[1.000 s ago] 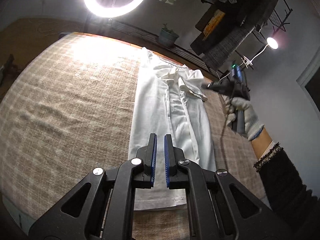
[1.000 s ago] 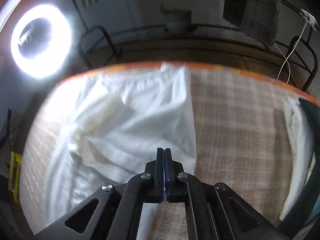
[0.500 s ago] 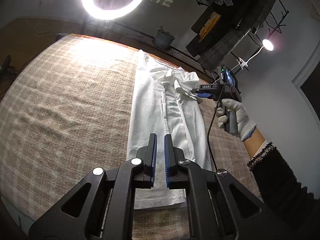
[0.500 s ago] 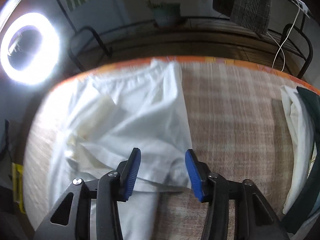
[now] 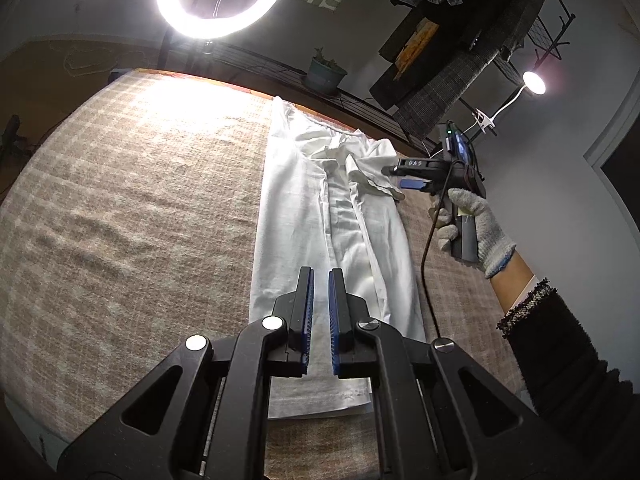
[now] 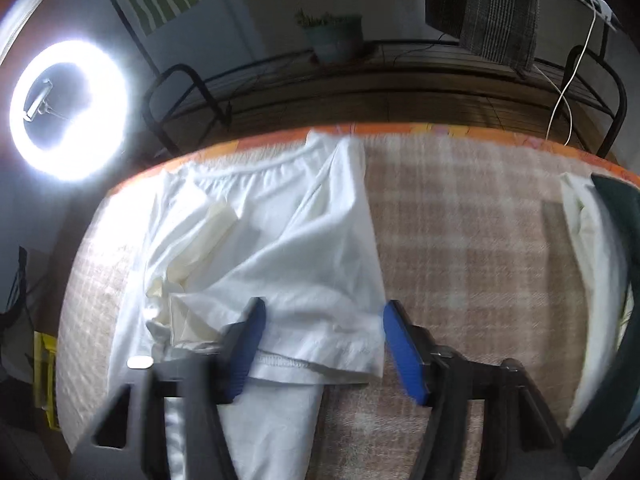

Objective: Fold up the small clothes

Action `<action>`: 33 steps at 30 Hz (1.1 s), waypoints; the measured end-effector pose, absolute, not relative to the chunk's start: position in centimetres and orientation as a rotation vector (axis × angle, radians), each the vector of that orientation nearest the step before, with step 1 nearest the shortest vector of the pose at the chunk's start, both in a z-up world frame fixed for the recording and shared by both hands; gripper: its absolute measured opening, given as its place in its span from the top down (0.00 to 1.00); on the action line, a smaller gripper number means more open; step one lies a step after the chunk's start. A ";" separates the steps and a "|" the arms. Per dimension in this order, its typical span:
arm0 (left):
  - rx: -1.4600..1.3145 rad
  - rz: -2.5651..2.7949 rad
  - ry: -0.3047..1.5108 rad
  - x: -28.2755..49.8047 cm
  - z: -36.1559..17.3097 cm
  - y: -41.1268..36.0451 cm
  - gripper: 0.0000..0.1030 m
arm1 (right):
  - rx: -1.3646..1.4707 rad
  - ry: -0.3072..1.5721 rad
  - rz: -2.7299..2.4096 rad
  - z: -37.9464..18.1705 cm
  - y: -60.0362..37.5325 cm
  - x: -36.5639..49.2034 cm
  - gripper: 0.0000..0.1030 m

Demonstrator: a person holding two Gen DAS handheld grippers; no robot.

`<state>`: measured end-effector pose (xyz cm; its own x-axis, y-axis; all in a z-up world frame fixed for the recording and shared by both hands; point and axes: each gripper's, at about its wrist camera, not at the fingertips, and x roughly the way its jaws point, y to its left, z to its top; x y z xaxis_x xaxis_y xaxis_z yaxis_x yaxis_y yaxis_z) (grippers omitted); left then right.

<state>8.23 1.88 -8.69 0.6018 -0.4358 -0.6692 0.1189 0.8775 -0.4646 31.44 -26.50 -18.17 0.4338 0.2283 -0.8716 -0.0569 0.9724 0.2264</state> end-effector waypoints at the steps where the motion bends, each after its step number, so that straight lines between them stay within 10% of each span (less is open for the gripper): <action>1: -0.393 -0.329 0.870 8.3 -8.7 1.9 0.97 | 0.150 1.125 0.183 -18.6 -26.2 31.5 0.67; 6: -0.390 -0.329 0.875 8.2 -8.8 1.8 0.97 | 0.076 1.135 0.154 -19.0 -25.0 31.3 0.98; 17: -0.381 -0.332 0.881 8.1 -9.0 1.7 0.97 | 0.167 1.012 0.186 -15.8 -25.2 31.2 1.00; 18: -0.380 -0.332 0.883 8.1 -9.0 1.7 0.97 | 0.130 1.012 0.157 -15.8 -24.8 31.3 0.89; 19: -0.383 -0.334 0.885 8.1 -9.1 1.7 0.97 | 0.122 1.029 0.148 -16.0 -24.7 31.6 0.56; 21: -0.387 -0.335 0.886 8.1 -9.1 1.8 0.97 | 0.140 1.077 0.170 -17.0 -24.6 31.8 0.41; 27: -0.378 -0.339 0.881 8.0 -9.0 1.6 0.97 | 0.057 1.148 0.150 -19.6 -24.4 31.6 0.98; 33: -0.374 -0.340 0.886 8.1 -9.1 1.4 0.97 | 0.163 1.069 0.177 -17.3 -26.5 30.8 1.00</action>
